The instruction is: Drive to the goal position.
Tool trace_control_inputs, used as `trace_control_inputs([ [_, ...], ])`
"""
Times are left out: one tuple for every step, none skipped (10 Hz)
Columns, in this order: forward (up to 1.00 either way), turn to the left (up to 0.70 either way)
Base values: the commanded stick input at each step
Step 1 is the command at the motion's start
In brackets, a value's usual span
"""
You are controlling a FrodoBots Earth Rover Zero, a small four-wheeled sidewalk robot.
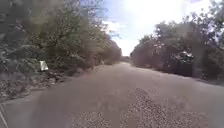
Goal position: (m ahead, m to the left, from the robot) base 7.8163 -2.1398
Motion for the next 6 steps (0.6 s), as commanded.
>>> trace_control_inputs([
  [0.50,0.00],
  [0.50,0.00],
  [0.50,0.00],
  [0.50,0.00],
  [0.50,0.00],
  [0.50,0.00],
])
